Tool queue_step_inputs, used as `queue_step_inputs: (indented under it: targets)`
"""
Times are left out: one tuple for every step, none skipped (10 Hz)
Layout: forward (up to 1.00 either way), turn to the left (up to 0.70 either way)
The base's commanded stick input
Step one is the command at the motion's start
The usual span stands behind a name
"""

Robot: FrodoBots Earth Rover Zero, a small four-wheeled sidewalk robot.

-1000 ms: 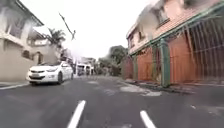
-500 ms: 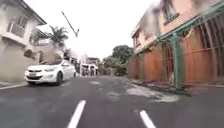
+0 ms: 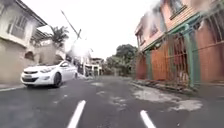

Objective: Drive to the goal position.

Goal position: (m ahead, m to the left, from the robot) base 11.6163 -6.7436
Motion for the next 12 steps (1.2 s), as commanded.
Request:
queue_step_inputs:
  targets:
    - [1.00, 0.12]
    - [1.00, 0.09]
    - [1.00, 0.04]
    - [1.00, 0.06]
    - [1.00, 0.07]
    - [1.00, 0.00]
    - [1.00, 0.00]
    - [1.00, 0.02]
    - [1.00, 0.07]
    - [1.00, 0.18]
    - [1.00, 0.20]
    - [1.00, 0.21]
